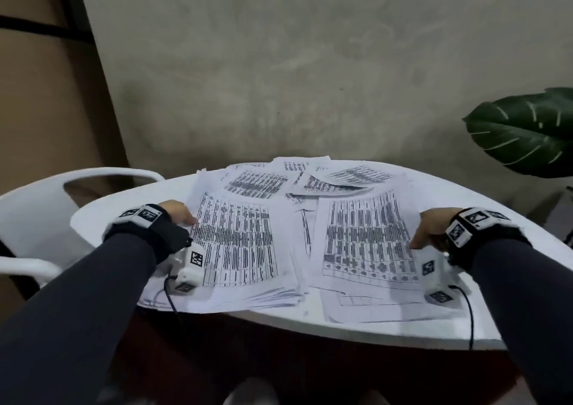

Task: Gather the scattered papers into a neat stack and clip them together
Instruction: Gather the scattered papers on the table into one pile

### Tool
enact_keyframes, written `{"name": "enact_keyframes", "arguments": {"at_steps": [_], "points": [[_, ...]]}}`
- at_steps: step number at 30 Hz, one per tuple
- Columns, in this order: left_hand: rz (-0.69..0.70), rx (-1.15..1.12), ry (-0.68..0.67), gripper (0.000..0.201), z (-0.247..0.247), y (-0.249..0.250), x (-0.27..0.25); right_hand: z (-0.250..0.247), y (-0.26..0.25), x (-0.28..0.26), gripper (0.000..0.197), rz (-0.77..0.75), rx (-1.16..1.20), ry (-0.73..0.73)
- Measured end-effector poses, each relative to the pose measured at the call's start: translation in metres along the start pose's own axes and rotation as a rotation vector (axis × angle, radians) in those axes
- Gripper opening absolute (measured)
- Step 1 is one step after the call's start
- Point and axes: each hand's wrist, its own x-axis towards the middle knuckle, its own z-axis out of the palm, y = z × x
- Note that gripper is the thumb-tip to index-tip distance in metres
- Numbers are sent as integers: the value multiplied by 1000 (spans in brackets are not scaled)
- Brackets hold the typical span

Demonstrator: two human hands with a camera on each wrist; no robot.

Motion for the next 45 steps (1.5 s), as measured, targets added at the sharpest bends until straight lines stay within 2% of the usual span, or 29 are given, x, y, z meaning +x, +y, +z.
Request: {"name": "enact_keyframes", "arguments": {"at_steps": [2, 5, 7, 10, 12, 14, 15, 16, 18, 19, 20, 22, 23, 24, 26, 28, 29, 30, 31, 32, 34, 35, 36, 37, 39, 41, 42, 44, 45], "points": [[0, -41, -25, 43, 0, -2, -3, -14, 3, -13, 32, -24, 23, -20], [9, -76, -20, 38, 2, 2, -5, -33, 1, -25, 24, -130, 100, -23], [10, -94, -17, 39, 5, 9, -11, -44, -6, -30, 19, -233, 349, -17], [15, -97, -1, 43, 9, 18, -19, -58, -29, -31, 23, -363, 786, -31], [11, -133, -4, 45, 9, 18, -17, -61, -53, -31, 28, -434, 961, -72], [8, -194, -8, 44, 8, 15, -15, -48, -83, -26, 22, -448, 1027, -92], [-4, -260, -8, 41, 8, 13, -14, -34, -99, -22, 20, -435, 990, -103], [-9, -364, -5, 37, 8, 10, -11, -15, -118, -13, 26, -423, 903, -127], [-15, -644, 10, 32, 13, 6, -12, 22, -147, 3, 57, -413, 724, -208], [-8, -793, -18, 30, 17, 4, -10, 39, -161, 9, 66, -410, 633, -249], [4, -974, -89, 30, 19, 4, -14, 52, -175, 7, 66, -411, 549, -274], [15, -1132, -161, 36, 21, 2, -12, 71, -196, 3, 42, -417, 413, -288], [28, -1100, -213, 33, 21, 0, -12, 77, -202, 2, 29, -438, 391, -304], [29, -1055, -257, 28, 18, -1, -14, 78, -204, -1, 30, -458, 397, -341], [-7, -888, -213, 30, 16, -12, 13, 73, -214, 25, 40, -439, 404, -371], [-11, -875, -228, 41, 13, -24, 38, 50, -192, 43, 32, -389, 307, -147], [-8, -899, -237, 61, 14, -32, 52, 37, -178, 57, 30, -343, 183, -15], [-8, -909, -242, 82, 16, -42, 68, 27, -166, 70, 34, -298, 31, 94], [3, -938, -246, 88, 13, -47, 75, 21, -159, 87, 47, -253, -107, 168], [-3, -956, -242, 79, 11, -48, 76, 19, -150, 103, 61, -213, -197, 199], [-21, -966, -216, 58, 2, -41, 63, 22, -139, 120, 82, -185, -330, 137], [-33, -951, -208, 59, -1, -39, 59, 26, -134, 118, 88, -198, -405, 94], [-40, -940, -217, 61, -1, -38, 60, 31, -130, 116, 88, -213, -489, 77], [-36, -910, -238, 52, -2, -36, 60, 36, -125, 114, 85, -239, -567, 72], [-42, -871, -214, 18, -1, -27, 56, 47, -120, 107, 73, -289, -715, 56], [-41, -872, -197, 16, 0, -20, 58, 50, -116, 102, 63, -341, -812, 47], [-35, -867, -194, 17, -1, -18, 61, 47, -114, 103, 65, -360, -820, 26], [-61, -763, -175, 35, 2, -17, 72, 38, -113, 97, 74, -356, -769, -139], [-80, -669, -158, 35, 4, -15, 73, 32, -115, 90, 77, -355, -706, -240]]}}
